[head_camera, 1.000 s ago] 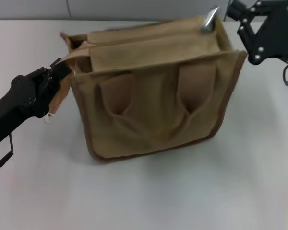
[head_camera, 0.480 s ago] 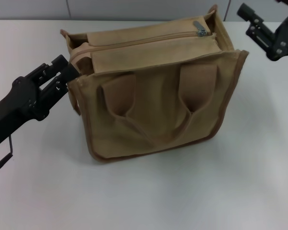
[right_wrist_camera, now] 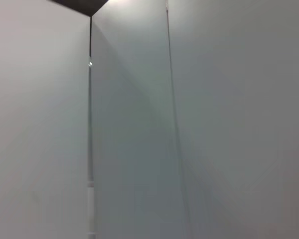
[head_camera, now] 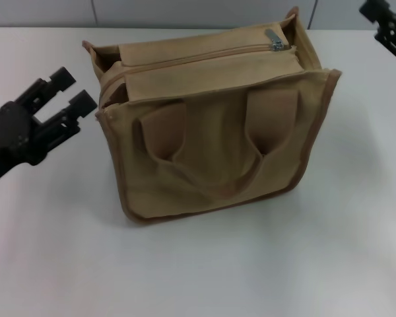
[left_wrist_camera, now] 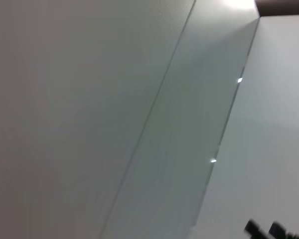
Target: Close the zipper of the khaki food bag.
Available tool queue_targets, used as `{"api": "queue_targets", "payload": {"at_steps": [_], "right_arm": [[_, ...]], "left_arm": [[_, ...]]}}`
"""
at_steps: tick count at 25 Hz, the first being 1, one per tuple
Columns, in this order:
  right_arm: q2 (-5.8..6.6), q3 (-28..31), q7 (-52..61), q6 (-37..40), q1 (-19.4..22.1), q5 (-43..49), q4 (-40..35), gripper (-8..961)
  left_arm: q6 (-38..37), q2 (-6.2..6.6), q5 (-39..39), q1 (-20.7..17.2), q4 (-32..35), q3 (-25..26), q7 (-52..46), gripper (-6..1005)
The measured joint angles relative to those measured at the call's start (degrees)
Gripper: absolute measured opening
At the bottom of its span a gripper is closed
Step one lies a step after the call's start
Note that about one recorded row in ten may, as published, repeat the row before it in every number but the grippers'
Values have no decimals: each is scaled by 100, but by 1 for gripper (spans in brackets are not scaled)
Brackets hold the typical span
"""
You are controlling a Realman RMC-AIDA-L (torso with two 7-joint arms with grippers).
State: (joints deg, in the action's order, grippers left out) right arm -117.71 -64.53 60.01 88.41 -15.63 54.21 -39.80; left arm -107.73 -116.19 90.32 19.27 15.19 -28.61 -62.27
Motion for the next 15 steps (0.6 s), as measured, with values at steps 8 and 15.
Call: {"api": "queue_targets", "payload": {"at_steps": [8, 15], "right_arm": [[523, 133, 1220, 1657, -244, 1390, 651, 624], [512, 134, 865, 2052, -256, 2772, 764, 624]], "left_arm": [[-579, 69, 121, 265, 457, -1213, -427, 809], [-466, 36, 477, 506, 603, -1913, -514, 832]]}}
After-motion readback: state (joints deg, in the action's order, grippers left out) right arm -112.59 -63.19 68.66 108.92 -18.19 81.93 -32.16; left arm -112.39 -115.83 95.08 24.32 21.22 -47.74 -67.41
